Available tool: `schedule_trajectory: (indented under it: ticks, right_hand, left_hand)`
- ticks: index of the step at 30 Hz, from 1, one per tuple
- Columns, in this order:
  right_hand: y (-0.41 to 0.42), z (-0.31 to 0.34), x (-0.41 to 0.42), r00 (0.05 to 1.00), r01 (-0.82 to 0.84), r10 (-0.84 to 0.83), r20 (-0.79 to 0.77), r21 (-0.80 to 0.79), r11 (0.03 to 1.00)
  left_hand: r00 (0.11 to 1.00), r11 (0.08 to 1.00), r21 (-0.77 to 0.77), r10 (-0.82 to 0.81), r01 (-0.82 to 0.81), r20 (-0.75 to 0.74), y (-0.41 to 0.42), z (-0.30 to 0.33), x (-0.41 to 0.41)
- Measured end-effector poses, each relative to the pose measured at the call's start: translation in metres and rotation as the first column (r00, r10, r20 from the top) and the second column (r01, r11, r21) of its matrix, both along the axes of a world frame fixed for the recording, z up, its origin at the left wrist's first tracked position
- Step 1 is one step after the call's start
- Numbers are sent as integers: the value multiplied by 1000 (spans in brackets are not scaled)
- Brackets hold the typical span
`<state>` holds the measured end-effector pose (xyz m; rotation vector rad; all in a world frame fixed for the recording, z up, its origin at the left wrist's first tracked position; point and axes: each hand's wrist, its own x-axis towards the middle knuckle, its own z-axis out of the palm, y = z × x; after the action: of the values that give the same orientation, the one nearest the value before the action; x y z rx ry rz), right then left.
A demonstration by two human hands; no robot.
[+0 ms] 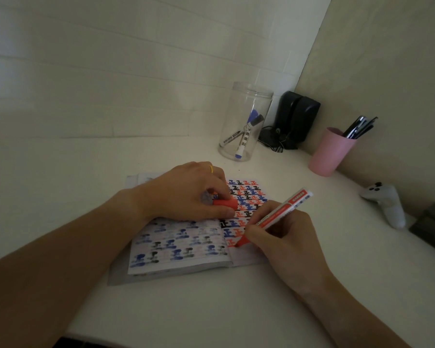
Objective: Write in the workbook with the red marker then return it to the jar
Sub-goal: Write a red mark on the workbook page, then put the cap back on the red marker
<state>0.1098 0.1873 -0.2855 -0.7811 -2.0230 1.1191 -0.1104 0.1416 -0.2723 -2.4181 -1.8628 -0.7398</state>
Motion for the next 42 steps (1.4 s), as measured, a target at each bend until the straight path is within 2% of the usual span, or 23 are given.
schedule_trajectory:
  ticks: [6, 8, 11, 13, 16, 21, 24, 29, 33, 35, 37, 42]
  right_hand:
    - [1, -3, -2, 1000, 1, -1, -18, 19, 1000]
    - [0, 2, 0, 993, 25, -21, -115, 32, 999]
    - [1, 23, -1, 940, 153, -113, -321, 102, 983]
    - [10, 39, -10, 918, 224, -141, -369, 191, 956]
    - [28, 48, -29, 911, 268, -150, -384, 276, 923]
    - [49, 15, -36, 946, 254, -118, -302, 465, 848]
    - [57, 6, -34, 956, 238, -116, -269, 485, 842]
    - [58, 9, -34, 949, 241, -135, -284, 380, 893]
    - [64, 14, -30, 908, 167, -156, -388, -6, 986]
    - [67, 15, -27, 874, 58, -159, -459, -227, 972]
    - [69, 15, -26, 838, -42, -172, -517, -375, 926]
    - [69, 14, -28, 834, -92, -179, -521, -452, 887]
  left_hand:
    - [1000, 1000, -5, 6, -6, 1, -2, 1, 1]
    - [1000, 1000, 9, 5, -5, 5, -2, 3, 1]
    - [1000, 1000, 22, 9, -9, 0, -5, 4, 2]
    - [1000, 1000, 14, 12, -12, -13, -4, 4, 3]
    - [1000, 1000, 9, 21, -21, -11, -2, 3, 2]
    - [996, 996, 56, 64, -68, 69, 2, -4, 0]
    - [988, 993, 65, 91, -100, 123, 6, -6, -2]
    - [940, 981, 71, 153, -183, 304, 4, -3, -1]
    - [904, 954, 124, 210, -273, 372, 2, 0, -2]
    - [861, 937, 116, 247, -329, 444, 1, 0, -3]
    - [832, 933, 93, 260, -347, 489, 1, 0, -2]
    - [813, 936, 69, 260, -344, 521, 0, 1, -1]
